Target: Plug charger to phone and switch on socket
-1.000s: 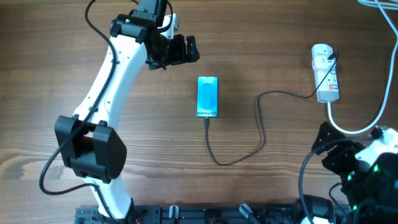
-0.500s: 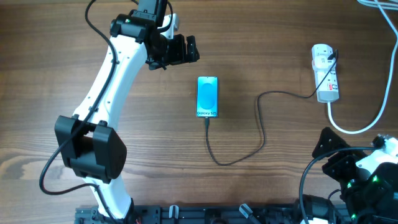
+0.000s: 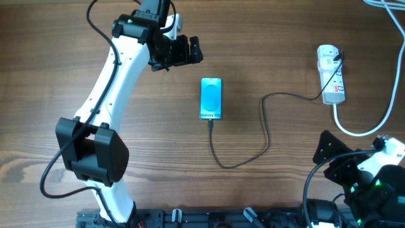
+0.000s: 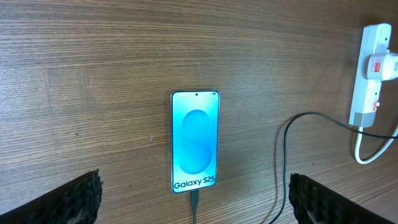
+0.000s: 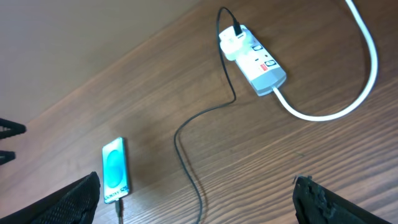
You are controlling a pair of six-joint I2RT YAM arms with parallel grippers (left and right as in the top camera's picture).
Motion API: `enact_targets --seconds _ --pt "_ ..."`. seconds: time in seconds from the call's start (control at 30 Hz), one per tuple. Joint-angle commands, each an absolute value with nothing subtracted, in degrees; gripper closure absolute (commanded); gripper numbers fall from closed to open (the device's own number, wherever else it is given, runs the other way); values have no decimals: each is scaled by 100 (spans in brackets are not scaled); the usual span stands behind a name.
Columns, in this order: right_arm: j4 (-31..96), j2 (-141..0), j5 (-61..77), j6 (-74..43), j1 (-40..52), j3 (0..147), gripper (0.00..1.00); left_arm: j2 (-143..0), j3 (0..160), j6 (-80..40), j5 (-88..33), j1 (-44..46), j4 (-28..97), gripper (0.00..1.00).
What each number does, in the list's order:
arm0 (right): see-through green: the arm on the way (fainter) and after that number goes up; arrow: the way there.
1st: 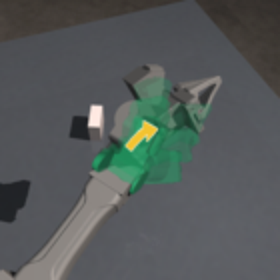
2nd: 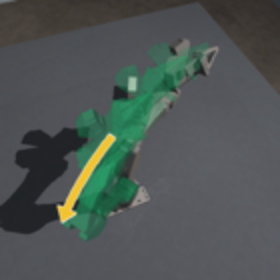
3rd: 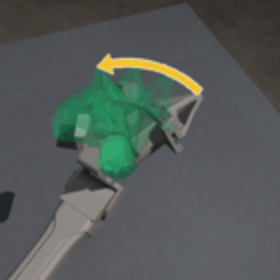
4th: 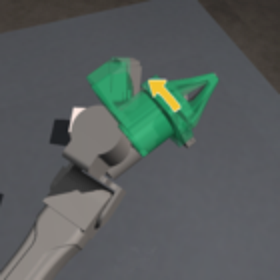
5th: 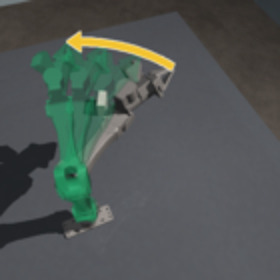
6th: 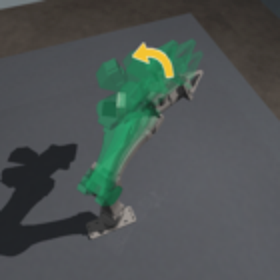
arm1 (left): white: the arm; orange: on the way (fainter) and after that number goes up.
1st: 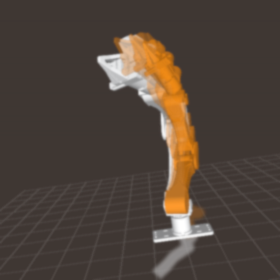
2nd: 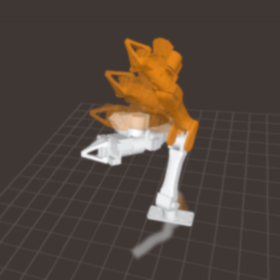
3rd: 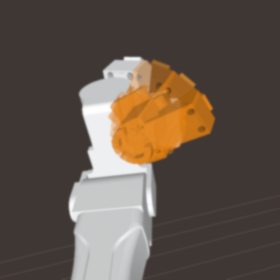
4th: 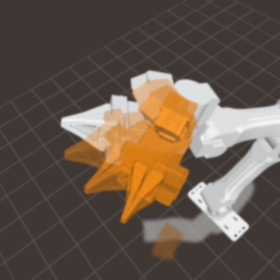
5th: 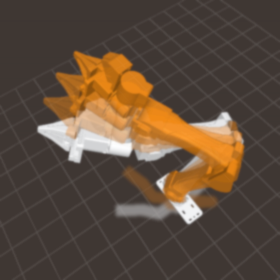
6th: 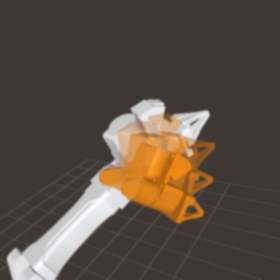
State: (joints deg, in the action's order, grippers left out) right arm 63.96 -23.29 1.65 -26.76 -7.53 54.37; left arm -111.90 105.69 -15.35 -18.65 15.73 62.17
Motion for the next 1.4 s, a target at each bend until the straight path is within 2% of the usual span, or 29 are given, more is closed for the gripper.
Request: enact_targets --seconds 0.0,0.3,0.53,0.73,1.1,1.37 --pt "6114 -2237 -43 -2338 -703 5076 0 -11229 10575 -1542 -1833 1542 6219 0" --pt "3924 -1020 718 -1662 -545 3087 0 -11229 10575 -1542 -1833 1542 6219 0" --pt "2593 -631 779 -989 -167 2206 0 -11229 10575 -1544 -1833 1542 6219 0" --pt "1505 -368 784 -902 -165 1544 0 -11229 10575 -1544 -1833 1542 6219 0" --pt "808 -19 729 -744 82 419 0 -11229 10575 -1544 -1833 1542 6219 0" --pt "-204 -19 318 -587 80 27 0 -11229 10575 -1544 -1833 1542 6219 0"
